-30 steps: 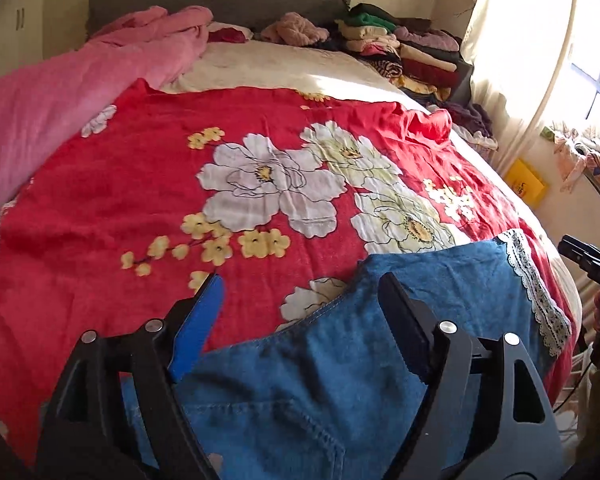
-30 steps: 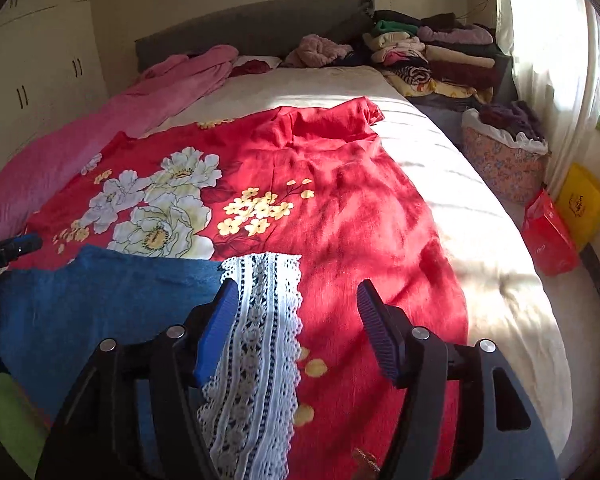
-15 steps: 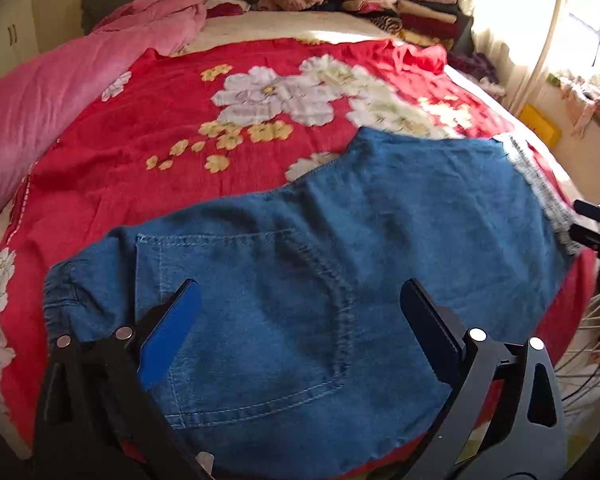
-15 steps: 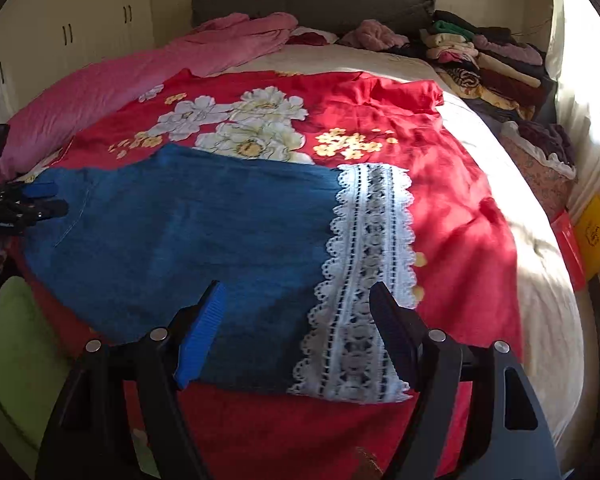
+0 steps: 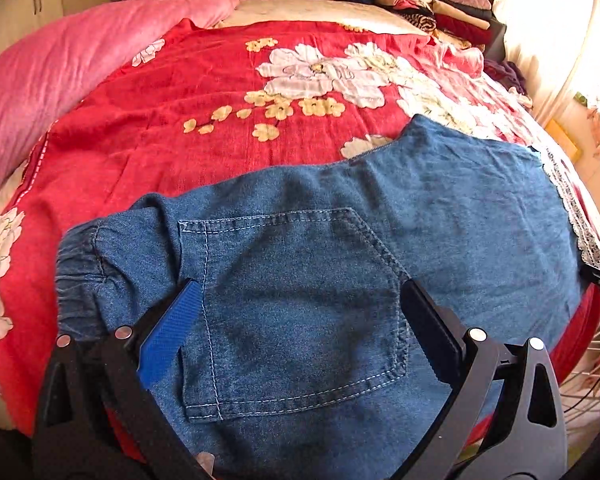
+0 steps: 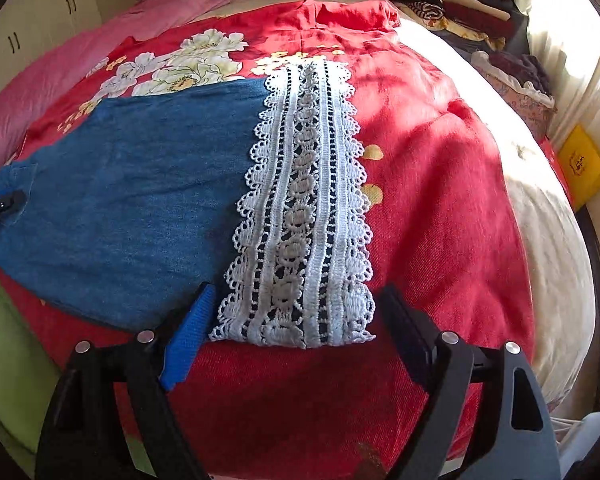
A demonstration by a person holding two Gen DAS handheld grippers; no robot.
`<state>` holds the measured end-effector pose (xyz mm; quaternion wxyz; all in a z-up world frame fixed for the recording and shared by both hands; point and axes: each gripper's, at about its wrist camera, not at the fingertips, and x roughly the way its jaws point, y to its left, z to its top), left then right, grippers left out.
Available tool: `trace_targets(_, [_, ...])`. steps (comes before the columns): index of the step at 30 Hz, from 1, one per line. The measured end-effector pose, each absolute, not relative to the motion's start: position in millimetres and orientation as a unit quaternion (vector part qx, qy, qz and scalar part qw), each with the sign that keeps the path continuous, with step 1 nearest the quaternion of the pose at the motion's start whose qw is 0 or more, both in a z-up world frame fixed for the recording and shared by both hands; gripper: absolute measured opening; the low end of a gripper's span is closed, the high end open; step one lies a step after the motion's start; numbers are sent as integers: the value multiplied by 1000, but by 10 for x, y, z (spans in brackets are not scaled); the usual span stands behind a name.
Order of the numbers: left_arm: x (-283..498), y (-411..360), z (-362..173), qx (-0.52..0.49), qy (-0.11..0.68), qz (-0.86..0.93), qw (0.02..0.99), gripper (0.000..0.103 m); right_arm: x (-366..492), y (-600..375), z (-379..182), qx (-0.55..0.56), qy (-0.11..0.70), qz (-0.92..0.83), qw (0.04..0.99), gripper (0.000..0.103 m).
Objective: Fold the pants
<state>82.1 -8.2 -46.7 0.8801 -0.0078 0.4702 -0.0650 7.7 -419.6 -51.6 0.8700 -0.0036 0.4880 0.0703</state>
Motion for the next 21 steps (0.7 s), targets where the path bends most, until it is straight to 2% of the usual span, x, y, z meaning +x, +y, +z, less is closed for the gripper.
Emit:
trace_targets(9, [684, -187, -188, 0, 444, -80, 892, 93, -44, -4241, -194, 30, 450, 80, 889, 82])
trace_targets(12, [641, -233, -69, 3, 434, -85, 897, 93, -72, -4234, -78, 35, 435, 82, 896, 87])
trace_targets(21, [520, -377, 266, 14, 399, -98, 912, 93, -176, -4200, 262, 44, 391, 90, 915, 87])
